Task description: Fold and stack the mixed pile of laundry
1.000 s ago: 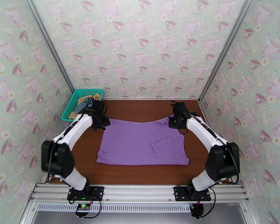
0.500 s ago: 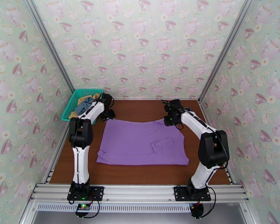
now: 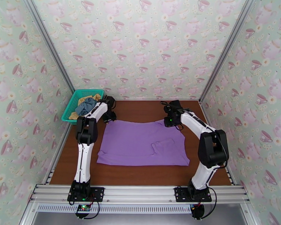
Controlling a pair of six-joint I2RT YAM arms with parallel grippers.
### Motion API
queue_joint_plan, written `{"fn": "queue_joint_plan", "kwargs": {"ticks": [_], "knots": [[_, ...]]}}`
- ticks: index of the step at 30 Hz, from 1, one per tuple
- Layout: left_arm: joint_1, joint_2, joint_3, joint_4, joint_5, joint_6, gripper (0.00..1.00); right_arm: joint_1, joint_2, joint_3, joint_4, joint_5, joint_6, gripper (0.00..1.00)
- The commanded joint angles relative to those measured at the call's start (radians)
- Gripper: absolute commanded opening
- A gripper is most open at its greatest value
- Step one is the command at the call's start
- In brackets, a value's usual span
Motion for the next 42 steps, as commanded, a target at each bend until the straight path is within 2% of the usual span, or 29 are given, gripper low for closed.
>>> {"fn": "queue_joint_plan", "kwargs": {"ticks": [1,5,10,20,28,36,39,42], "knots": [[0.007,0.060,0.008,0.005,0.023,0.019,0.28,0.003,0.042,0.081,-0.043,0.059,-0.098,0.33],[0.008,0.053,-0.010,0.020,0.042,0.030,0.13,0.021,0.085,0.135,-0.061,0.007,-0.245,0.41],[0.007,0.045,-0.029,0.034,0.048,0.046,0.00,0.076,0.183,0.207,-0.090,0.075,-0.380,0.43],[0.009,0.023,-0.059,0.048,0.054,0.058,0.00,0.101,0.373,0.336,-0.073,0.215,-0.429,0.42],[0.011,0.002,-0.069,0.049,0.049,0.064,0.00,0.101,0.374,0.342,-0.021,0.310,-0.437,0.43],[0.012,-0.011,-0.076,0.049,0.047,0.066,0.00,0.101,0.386,0.348,-0.022,0.295,-0.441,0.44],[0.012,-0.011,-0.080,0.049,0.047,0.069,0.00,0.101,0.405,0.360,-0.030,0.293,-0.436,0.38],[0.013,-0.020,-0.090,0.052,0.050,0.070,0.00,0.101,0.411,0.377,-0.049,0.283,-0.420,0.13]]}}
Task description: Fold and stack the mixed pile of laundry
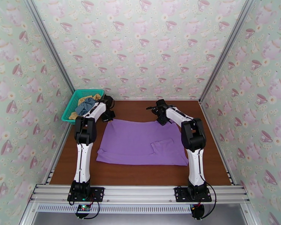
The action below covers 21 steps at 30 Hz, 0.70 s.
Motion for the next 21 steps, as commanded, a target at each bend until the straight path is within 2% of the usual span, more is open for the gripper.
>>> {"fn": "queue_joint_plan", "kwargs": {"ticks": [1,12,21], "knots": [[0.004,-0.001,-0.046,-0.002,0.025,0.020,0.00,0.000,0.017,0.043,-0.024,-0.002,0.022,0.00],[0.004,-0.147,-0.151,0.076,0.046,0.021,0.00,0.055,-0.165,0.045,-0.116,0.054,0.096,0.00],[0.000,-0.292,-0.310,0.153,0.068,0.017,0.00,0.145,-0.285,-0.091,-0.200,0.145,0.240,0.00]]}}
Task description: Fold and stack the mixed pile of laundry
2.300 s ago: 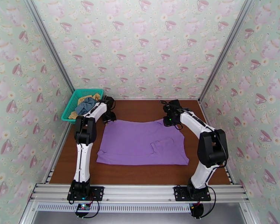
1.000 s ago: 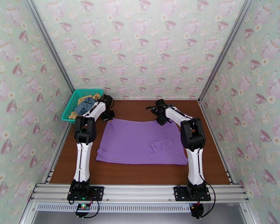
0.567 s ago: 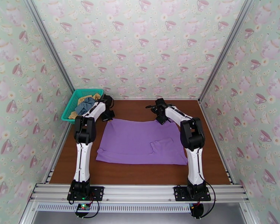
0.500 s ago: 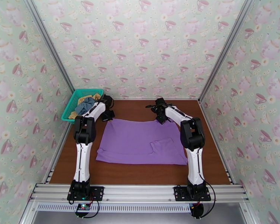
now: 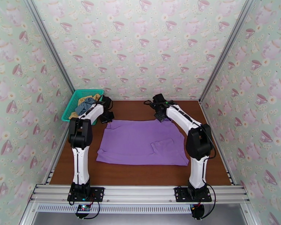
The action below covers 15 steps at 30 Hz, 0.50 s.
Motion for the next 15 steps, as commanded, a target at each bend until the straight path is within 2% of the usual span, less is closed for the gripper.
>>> {"fn": "queue_joint_plan", "kwargs": {"ticks": [1,12,15], "knots": [[0.001,-0.082,-0.063,0.048,0.026,0.009,0.00,0.037,-0.051,-0.075,-0.075,0.064,0.121,0.00],[-0.005,-0.314,-0.378,0.156,0.015,-0.006,0.00,0.184,-0.214,-0.357,-0.154,0.215,0.527,0.00],[-0.007,-0.366,-0.471,0.186,0.006,-0.014,0.00,0.215,-0.248,-0.439,-0.154,0.212,0.640,0.00]]}}
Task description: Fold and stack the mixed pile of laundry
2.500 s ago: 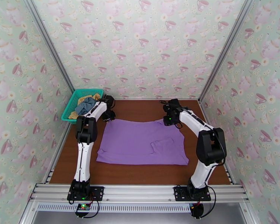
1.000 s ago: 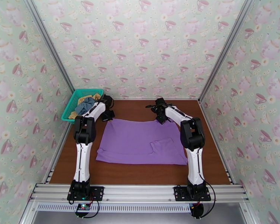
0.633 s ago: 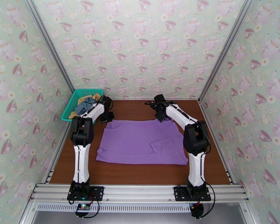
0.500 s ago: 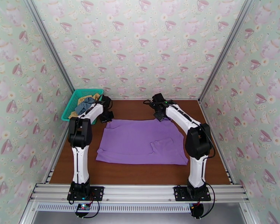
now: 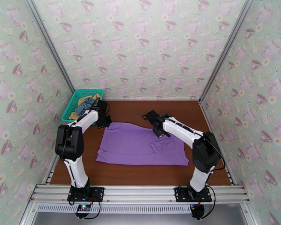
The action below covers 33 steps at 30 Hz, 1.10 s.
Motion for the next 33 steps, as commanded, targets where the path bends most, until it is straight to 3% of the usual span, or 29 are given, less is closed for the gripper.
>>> {"fn": "queue_joint_plan", "kwargs": {"ticks": [1,4,10,12,15,16,23,28,33], "knots": [[-0.007,-0.063,-0.091,0.057,-0.007,-0.015,0.00,0.030,-0.052,-0.087,-0.027,0.040,0.210,0.00],[-0.012,-0.091,-0.179,0.100,-0.009,-0.037,0.00,0.057,-0.063,-0.160,0.050,-0.022,0.260,0.08],[-0.026,-0.084,-0.270,0.141,-0.014,-0.079,0.03,0.064,-0.043,-0.170,0.058,-0.047,0.293,0.35],[-0.031,-0.092,-0.285,0.132,-0.024,-0.093,0.30,0.057,-0.062,-0.129,0.015,-0.018,0.287,0.44],[-0.034,-0.116,-0.290,0.096,-0.040,-0.098,0.51,0.008,-0.114,-0.075,-0.007,-0.023,0.253,0.52],[-0.035,-0.125,-0.286,0.085,-0.043,-0.098,0.53,-0.022,-0.128,-0.065,0.004,-0.044,0.231,0.54],[-0.059,-0.179,-0.182,-0.018,-0.037,-0.075,0.54,-0.370,-0.092,0.005,0.138,-0.404,0.082,0.55],[-0.103,-0.143,-0.042,-0.084,-0.021,-0.047,0.57,-0.507,0.003,0.022,0.236,-0.631,0.065,0.61],[-0.139,-0.056,0.058,-0.064,0.024,-0.031,0.54,-0.556,0.100,0.043,0.307,-0.767,0.064,0.60]]}}
